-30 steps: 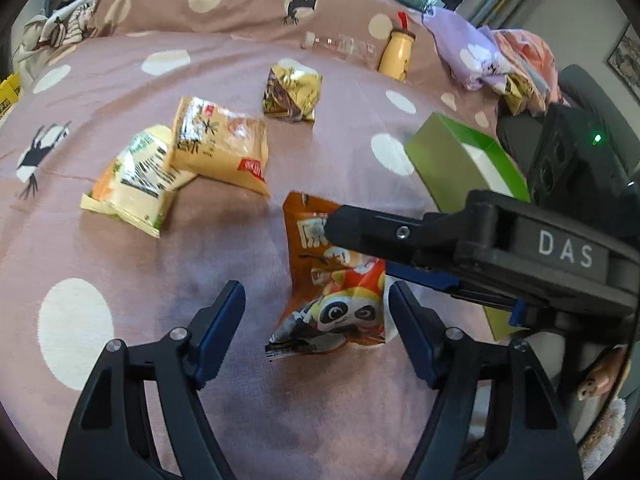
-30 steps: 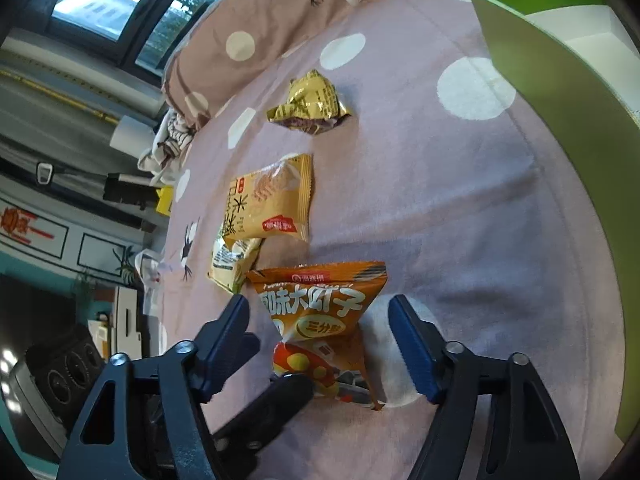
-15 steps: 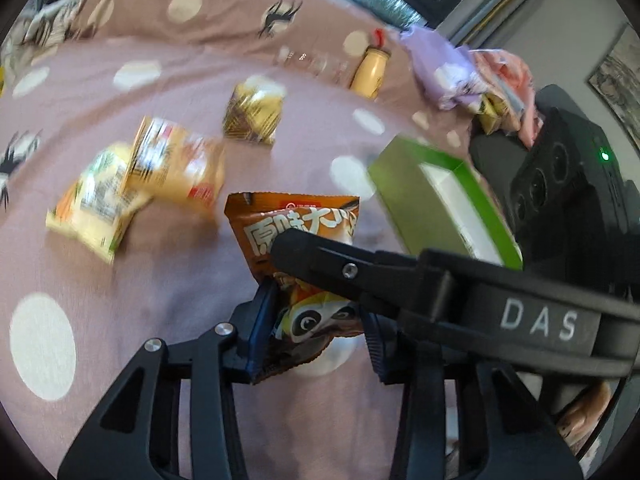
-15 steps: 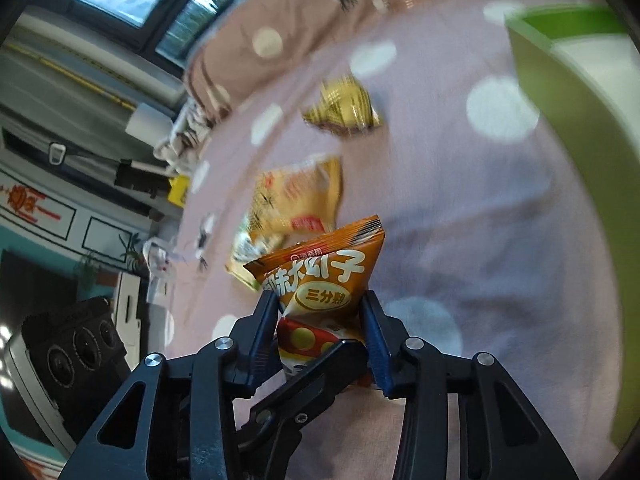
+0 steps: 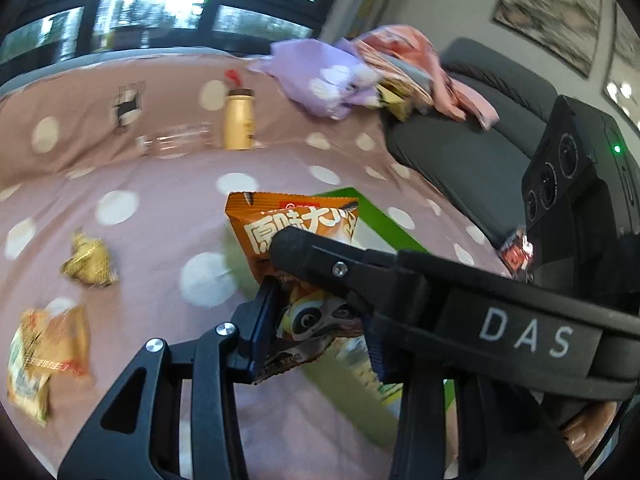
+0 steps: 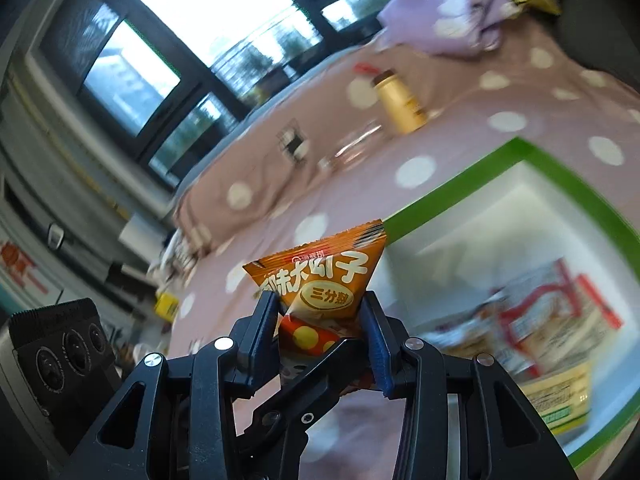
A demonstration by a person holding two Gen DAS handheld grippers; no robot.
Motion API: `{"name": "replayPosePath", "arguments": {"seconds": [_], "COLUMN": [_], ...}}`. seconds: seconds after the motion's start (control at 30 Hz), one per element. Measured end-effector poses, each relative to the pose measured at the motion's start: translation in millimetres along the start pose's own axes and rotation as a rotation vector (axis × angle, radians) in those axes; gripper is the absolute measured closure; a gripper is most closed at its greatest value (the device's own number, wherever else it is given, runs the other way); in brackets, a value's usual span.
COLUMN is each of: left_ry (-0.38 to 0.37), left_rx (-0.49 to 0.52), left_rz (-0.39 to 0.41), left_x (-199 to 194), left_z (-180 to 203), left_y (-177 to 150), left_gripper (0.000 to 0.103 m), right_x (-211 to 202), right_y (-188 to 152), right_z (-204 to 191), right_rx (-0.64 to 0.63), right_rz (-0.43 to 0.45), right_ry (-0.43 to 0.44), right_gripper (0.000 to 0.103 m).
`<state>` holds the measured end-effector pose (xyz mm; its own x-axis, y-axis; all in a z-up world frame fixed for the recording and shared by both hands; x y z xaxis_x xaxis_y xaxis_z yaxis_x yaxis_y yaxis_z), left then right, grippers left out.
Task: Organize snacks
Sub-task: 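Carry the orange seed bag into the box and open the right gripper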
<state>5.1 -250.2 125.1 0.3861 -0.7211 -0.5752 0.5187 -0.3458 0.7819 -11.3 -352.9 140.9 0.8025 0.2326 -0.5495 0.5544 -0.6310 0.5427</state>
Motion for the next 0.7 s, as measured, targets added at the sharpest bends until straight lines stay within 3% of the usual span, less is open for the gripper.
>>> {"name": "replayPosePath", "arguments": {"seconds": [0.17,0.43,0.7], "left_ry": [-0.071,-0.09,-0.065], "left_rx": [0.033,-0.025,-0.028], "left_rz": [-0.057,-0.173,-0.164], "left_x": [37.8,84.8,77.1], "left_z": [9.2,9.9,12.4], "left_y": [8.6,5.8,2.7], "left_gripper": [0.064,0.065,0.06], "right_x": [-2.9,7.8,8.6], "right_y": [17.8,23.1,21.4], "right_z": [37.6,76.3,82.2], "right_rx": [0.096,0.202,0.223], "right_rz": [0.047,0.032,0.041], "right_ry": [-0.06,-0.152,-0.178], "right_gripper": [0.058,0.058,0.058]}}
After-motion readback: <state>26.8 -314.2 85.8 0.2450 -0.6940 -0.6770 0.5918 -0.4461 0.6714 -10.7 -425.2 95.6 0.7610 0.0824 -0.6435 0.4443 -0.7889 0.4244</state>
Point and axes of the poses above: each gripper's, at about its wrist camera, not at the fingertips, and x roughly the way its jaws point, z to its right, y to its top, the point moved 1 cm from there along x, roughly the way its jaws point, and after that the axes turned 6 degrees about x, right-handed, at the moved point
